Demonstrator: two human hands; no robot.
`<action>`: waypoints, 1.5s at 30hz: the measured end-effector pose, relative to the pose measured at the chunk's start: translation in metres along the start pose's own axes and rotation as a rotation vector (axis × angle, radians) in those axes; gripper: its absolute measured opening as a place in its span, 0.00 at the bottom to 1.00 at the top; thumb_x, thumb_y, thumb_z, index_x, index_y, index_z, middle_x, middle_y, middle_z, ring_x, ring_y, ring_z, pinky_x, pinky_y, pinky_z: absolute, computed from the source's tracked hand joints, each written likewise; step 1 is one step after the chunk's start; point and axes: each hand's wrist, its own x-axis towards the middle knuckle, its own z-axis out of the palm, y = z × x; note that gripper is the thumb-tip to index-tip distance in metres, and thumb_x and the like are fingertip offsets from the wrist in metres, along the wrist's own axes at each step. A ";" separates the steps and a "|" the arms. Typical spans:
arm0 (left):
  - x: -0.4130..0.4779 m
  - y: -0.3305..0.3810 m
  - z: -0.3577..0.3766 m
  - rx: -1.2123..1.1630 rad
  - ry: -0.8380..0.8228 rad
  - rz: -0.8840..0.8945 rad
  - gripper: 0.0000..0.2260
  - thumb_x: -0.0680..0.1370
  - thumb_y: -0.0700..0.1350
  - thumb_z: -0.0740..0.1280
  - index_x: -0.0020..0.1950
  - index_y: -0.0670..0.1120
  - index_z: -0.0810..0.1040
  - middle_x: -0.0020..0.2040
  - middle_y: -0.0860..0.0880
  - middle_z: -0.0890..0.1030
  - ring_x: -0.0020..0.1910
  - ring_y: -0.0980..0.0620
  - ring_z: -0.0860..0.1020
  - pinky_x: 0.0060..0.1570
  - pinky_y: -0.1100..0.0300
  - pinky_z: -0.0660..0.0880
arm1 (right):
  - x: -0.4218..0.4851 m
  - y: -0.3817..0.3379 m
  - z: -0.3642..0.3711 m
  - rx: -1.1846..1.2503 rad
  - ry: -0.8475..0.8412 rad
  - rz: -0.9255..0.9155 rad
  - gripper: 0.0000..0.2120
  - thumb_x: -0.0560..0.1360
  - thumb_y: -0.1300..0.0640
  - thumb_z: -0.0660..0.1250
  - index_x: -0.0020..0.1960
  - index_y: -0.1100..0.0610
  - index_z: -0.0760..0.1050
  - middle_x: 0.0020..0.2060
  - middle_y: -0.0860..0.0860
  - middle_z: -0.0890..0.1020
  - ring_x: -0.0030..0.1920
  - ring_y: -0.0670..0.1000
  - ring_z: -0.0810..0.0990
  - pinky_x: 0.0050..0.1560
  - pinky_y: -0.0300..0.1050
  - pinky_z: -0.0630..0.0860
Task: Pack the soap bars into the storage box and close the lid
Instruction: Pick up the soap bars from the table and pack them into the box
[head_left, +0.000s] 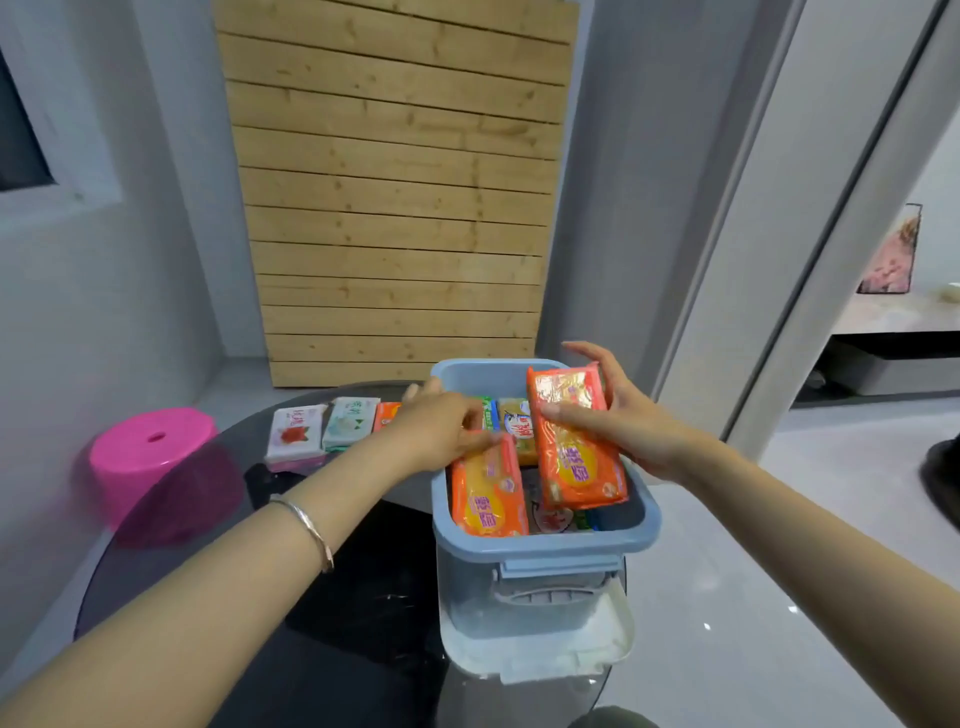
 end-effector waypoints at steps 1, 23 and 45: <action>0.000 0.000 0.000 0.071 -0.014 0.021 0.15 0.75 0.60 0.62 0.38 0.50 0.73 0.42 0.51 0.74 0.54 0.47 0.67 0.52 0.54 0.61 | 0.002 0.001 0.000 -0.034 -0.032 0.005 0.36 0.60 0.45 0.75 0.64 0.38 0.64 0.54 0.50 0.79 0.45 0.50 0.86 0.39 0.41 0.81; -0.018 -0.038 0.010 -0.587 0.296 0.077 0.10 0.79 0.47 0.62 0.59 0.49 0.77 0.55 0.51 0.80 0.55 0.56 0.76 0.53 0.59 0.75 | 0.022 -0.008 0.001 -0.871 -0.148 -0.117 0.11 0.77 0.55 0.66 0.57 0.54 0.80 0.58 0.50 0.82 0.55 0.46 0.77 0.61 0.43 0.73; 0.017 -0.250 0.037 -0.402 0.132 -0.365 0.28 0.77 0.62 0.56 0.74 0.53 0.61 0.76 0.48 0.61 0.75 0.44 0.58 0.72 0.46 0.57 | 0.230 0.013 0.210 -0.487 0.252 0.547 0.29 0.80 0.44 0.50 0.77 0.57 0.55 0.77 0.58 0.54 0.77 0.60 0.52 0.74 0.57 0.53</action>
